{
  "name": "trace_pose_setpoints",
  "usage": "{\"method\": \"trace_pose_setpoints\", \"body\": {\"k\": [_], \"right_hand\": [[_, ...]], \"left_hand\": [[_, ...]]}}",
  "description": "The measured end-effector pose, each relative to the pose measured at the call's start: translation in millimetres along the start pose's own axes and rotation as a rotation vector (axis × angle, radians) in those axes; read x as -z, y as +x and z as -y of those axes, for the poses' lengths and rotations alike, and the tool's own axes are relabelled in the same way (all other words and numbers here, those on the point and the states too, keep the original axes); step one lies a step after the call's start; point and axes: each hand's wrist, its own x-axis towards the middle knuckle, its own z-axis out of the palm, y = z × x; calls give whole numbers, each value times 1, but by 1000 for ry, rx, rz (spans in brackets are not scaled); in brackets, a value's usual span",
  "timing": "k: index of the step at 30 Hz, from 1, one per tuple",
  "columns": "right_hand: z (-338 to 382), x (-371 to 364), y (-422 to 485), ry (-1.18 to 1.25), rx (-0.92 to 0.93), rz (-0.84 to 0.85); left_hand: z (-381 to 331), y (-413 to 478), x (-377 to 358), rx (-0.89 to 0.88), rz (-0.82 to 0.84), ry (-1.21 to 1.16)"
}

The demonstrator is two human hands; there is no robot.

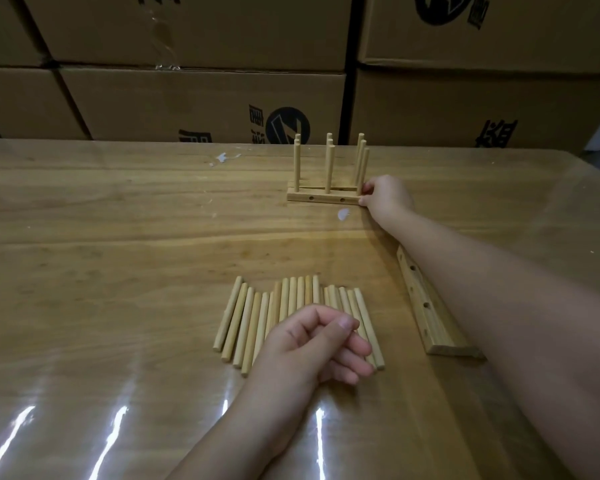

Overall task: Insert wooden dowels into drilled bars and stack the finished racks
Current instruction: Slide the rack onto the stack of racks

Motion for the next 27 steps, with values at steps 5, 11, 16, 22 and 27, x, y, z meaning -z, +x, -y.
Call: {"method": "trace_pose_setpoints", "body": {"k": [5, 11, 16, 22, 27], "right_hand": [[-1, -7, 7, -42, -7, -83], [-2, -9, 12, -10, -16, -102], [-4, 6, 0, 133, -21, -31], [-26, 44, -68, 130, 112, 124], [-68, 77, -120, 3, 131, 100]], "left_hand": [[0, 1, 0, -11, 4, 3], [0, 1, 0, -11, 6, -17], [0, 1, 1, -5, 3, -9], [-1, -1, 0, -7, 1, 11], [-1, -1, 0, 4, 4, 31]]}}
